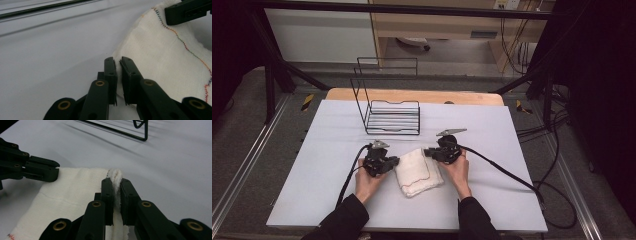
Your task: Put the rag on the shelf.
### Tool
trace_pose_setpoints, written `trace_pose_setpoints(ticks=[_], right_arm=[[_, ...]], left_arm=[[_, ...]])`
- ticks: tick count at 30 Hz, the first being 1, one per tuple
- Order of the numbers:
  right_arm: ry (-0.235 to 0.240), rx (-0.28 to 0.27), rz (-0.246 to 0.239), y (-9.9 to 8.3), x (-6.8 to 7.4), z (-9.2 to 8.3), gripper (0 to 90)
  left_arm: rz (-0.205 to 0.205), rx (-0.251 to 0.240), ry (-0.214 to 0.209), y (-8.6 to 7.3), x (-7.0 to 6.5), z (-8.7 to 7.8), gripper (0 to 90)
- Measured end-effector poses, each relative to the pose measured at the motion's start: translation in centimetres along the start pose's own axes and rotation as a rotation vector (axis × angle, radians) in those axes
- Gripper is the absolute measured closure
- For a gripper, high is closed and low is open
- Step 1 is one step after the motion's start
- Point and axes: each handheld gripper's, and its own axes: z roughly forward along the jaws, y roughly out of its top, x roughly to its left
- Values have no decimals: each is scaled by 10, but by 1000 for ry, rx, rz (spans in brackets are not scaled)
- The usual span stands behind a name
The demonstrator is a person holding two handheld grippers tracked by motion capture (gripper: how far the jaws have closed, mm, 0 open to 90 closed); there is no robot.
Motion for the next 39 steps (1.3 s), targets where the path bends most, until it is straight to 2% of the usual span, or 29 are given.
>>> trace_pose_setpoints(ticks=[9,27,34,39], right_arm=[[2,-52,-35,0,10,-17,826],[1,-169,-107,-5,31,-55,827],[-5,-188,-117,-7,35,-64,826],[2,-218,-112,-7,39,-71,826]], left_arm=[[-25,-59,-10,3,-1,-12,827],[4,-165,-35,9,-13,-38,829],[26,-198,-41,11,-20,-46,829],[27,-220,-52,13,-21,-52,829]])
